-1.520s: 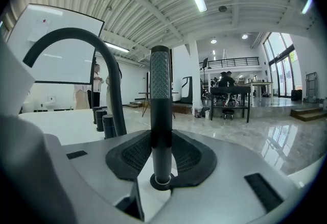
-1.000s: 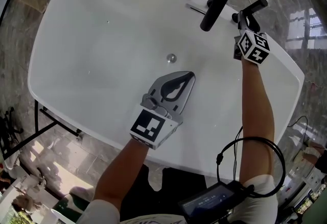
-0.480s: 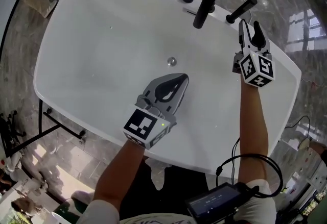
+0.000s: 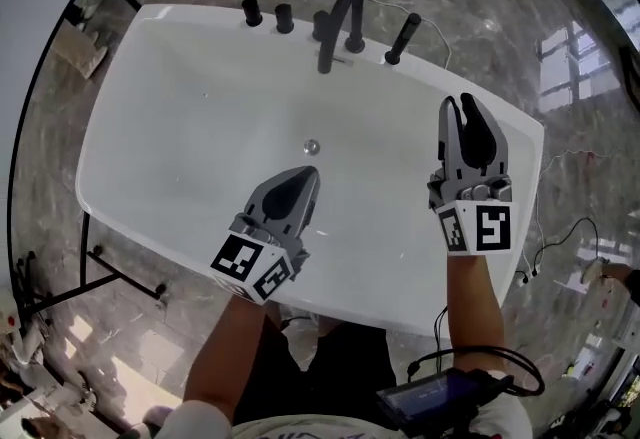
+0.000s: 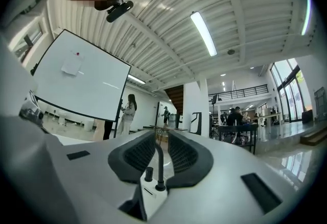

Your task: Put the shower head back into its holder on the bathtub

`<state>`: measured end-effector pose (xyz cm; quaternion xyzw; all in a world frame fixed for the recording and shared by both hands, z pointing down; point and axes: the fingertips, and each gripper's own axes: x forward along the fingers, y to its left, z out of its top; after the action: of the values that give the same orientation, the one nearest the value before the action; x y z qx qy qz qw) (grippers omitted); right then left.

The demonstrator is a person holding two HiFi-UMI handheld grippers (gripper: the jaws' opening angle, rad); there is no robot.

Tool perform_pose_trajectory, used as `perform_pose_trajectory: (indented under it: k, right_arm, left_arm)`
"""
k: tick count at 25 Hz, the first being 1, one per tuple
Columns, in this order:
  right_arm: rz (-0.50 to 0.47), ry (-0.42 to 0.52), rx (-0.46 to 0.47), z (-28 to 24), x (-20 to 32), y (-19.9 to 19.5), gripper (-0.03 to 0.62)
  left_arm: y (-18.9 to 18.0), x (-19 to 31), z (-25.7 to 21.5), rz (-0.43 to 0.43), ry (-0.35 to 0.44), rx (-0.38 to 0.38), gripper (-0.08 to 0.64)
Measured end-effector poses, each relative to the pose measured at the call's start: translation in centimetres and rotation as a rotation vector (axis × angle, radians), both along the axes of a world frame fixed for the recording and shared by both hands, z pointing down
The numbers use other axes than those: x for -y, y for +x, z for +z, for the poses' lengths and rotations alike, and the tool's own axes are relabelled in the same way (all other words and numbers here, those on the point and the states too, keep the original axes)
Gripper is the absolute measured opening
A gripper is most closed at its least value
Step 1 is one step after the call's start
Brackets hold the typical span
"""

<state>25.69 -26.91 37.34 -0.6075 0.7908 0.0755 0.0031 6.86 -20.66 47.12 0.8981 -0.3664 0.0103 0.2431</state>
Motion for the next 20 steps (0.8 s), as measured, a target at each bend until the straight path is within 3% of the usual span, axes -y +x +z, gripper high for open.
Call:
perform_pose_trajectory:
  k: [3,13,20]
  right_arm:
    - [0.012,0.017,-0.029,-3.4,-4.2,0.3,0.025]
    - [-0.031,-0.070,0.038,-10.7,-18.7,-2.1,0.009]
    - [-0.032,-0.102,0.055,-13.3,-25.1,-3.8,0.009]
  left_arm:
    - [-0.2,-1.5,-3.5,-0.016,0.035,-0.003,0.015]
    - [-1.5,-9.2,-13.9,-0.072,0.069,-0.005,0.015]
    - [0.9,-12.6,-20.3,0.048,0.138,0.055,0.015]
